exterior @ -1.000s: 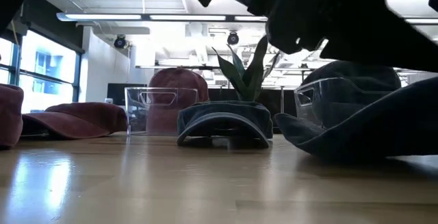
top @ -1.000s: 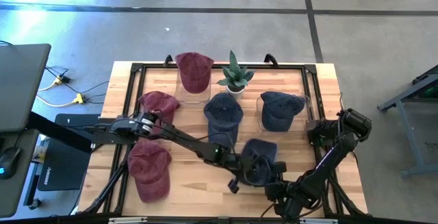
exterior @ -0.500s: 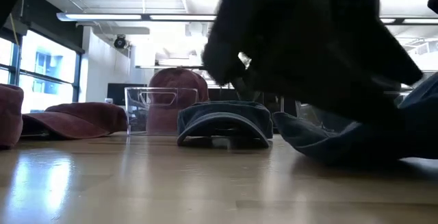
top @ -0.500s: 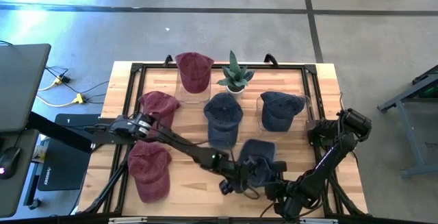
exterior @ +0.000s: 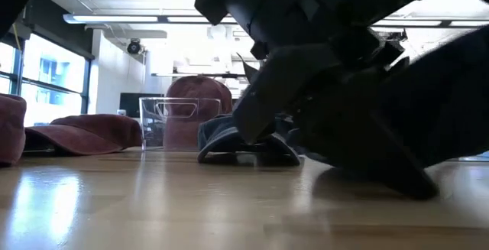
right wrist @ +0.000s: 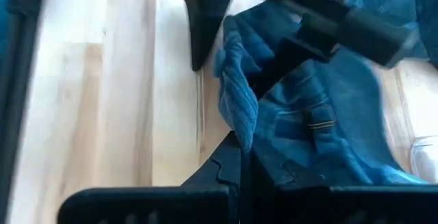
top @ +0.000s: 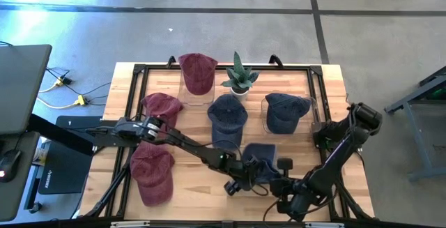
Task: Pick & Place hat
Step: Put the bottom blue cap into the right transparent bin
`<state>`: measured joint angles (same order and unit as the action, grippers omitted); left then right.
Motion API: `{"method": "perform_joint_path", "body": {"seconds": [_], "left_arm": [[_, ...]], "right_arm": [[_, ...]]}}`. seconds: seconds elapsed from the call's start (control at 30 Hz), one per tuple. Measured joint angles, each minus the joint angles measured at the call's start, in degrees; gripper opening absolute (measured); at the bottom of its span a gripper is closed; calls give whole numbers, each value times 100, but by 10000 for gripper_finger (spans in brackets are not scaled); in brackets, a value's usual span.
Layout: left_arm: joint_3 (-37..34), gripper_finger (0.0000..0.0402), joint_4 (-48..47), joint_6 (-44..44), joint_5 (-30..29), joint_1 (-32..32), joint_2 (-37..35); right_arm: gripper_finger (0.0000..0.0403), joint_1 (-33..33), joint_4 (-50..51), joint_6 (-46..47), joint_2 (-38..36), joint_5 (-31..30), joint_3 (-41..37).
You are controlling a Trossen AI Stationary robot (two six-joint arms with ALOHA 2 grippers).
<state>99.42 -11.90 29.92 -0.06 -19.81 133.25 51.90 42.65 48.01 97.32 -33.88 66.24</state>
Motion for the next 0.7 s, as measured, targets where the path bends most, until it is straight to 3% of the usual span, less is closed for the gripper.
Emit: {"method": "perform_joint_path", "body": {"seconds": [0.2, 0.37, 0.7], "left_arm": [[37, 175, -932, 658, 142, -119, -288], [410, 106, -1741, 520, 234, -121, -526], [745, 27, -2336, 434, 423, -74, -572]], "right_arm": [[3, -11, -9, -2, -140, 202, 0], [9, -26, -75, -3, -112, 441, 2], [7, -18, -193, -76, -112, 477, 2]]}}
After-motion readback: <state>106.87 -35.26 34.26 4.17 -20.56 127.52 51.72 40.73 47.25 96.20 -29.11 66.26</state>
